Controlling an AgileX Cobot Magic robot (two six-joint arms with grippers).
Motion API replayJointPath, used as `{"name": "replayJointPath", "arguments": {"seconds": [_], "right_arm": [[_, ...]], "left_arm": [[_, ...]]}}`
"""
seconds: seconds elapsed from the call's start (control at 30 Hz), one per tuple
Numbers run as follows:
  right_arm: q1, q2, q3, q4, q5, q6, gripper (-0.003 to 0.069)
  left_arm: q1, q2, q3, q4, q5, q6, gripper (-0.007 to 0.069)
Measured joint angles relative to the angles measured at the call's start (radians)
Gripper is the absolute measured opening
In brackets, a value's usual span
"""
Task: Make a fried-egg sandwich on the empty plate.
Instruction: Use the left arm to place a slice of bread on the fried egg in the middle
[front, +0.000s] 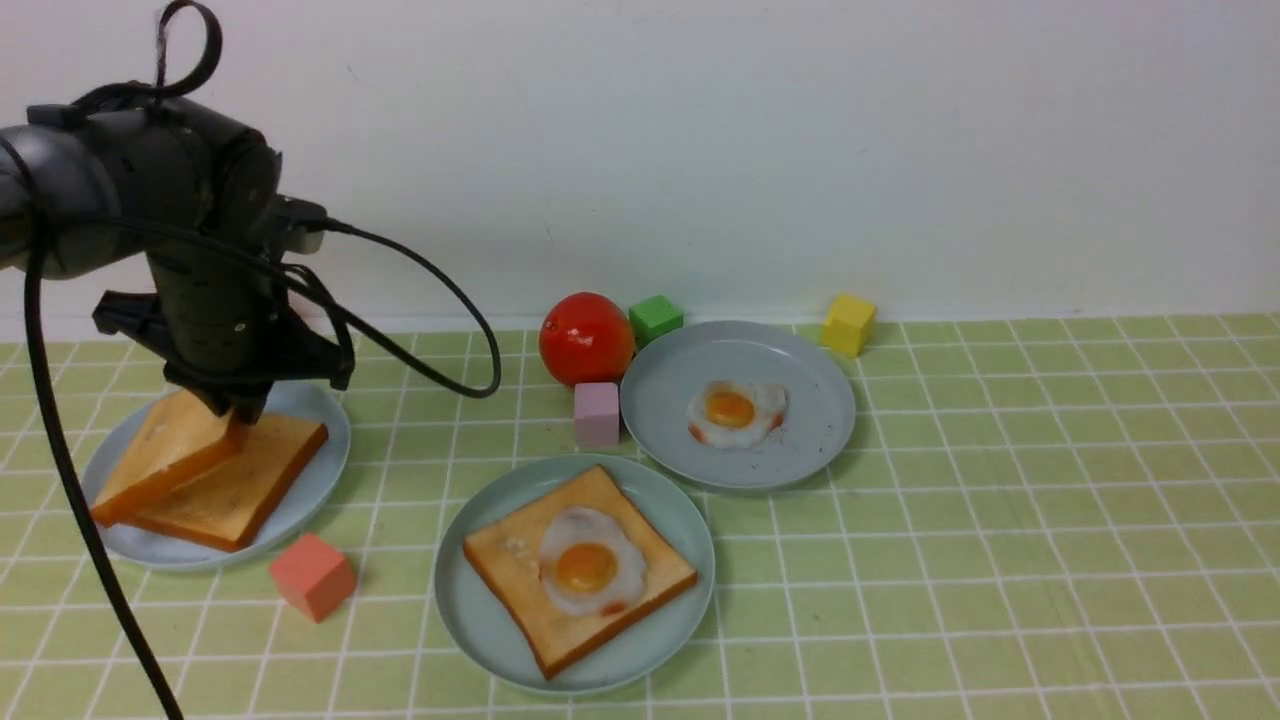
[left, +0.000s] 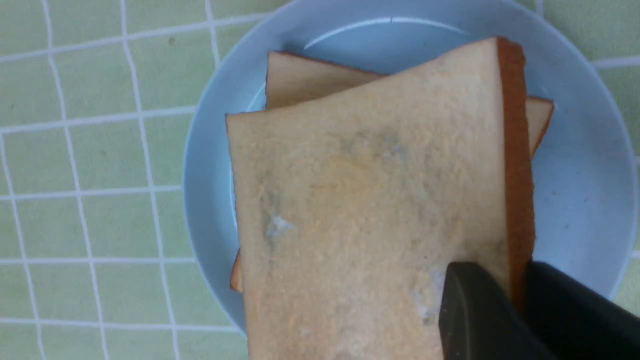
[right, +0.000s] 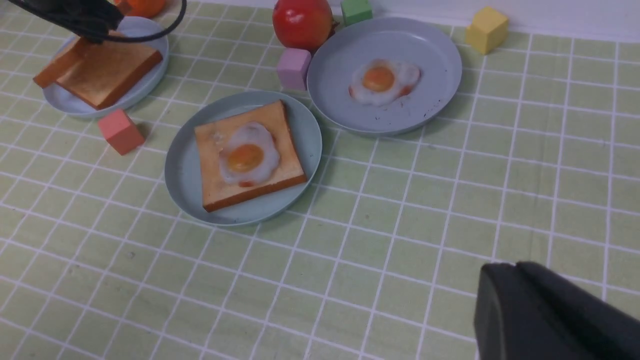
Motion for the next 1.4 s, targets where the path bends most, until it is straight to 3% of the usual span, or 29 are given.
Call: {"name": "replayJointPath", "arguments": {"seconds": [0.27, 0.43, 0.5, 0.7, 0.87, 1.2, 1.4], "right_arm": [[0.0, 0.0, 0.0, 0.0, 0.016, -0.017, 0.0043], [0.0, 0.0, 0.0, 0.0, 0.026, -0.026, 0.0045], [0.0, -0.001, 0.0, 0.0, 0.027, -0.027, 0.0046], [0.0, -0.026, 0.0, -0.01, 0.032, -0.028, 0.0049], [0.0, -0.038, 0.0, -0.021, 0.058, -0.037, 0.0053], [0.0, -0.042, 0.0, -0.025, 0.105, -0.047, 0.0053], [0.0, -0.045, 0.0, -0.054, 0.108, -0.047, 0.0053]], "left_arm": [[0.0, -0.12, 0.032, -0.031, 0.003, 0.056, 0.0104], [-0.02, -0.269, 0.144, -0.108, -0.07, 0.154, 0.0104], [-0.051, -0.309, 0.192, -0.121, -0.1, 0.184, 0.0104], [-0.298, -0.388, 0.336, -0.15, -0.235, 0.3, 0.0104], [-0.46, -0.334, 0.342, -0.089, -0.284, 0.315, 0.0104], [-0.523, -0.208, 0.344, -0.022, -0.333, 0.319, 0.0102], [-0.552, -0.201, 0.344, -0.018, -0.371, 0.417, 0.0102]]}}
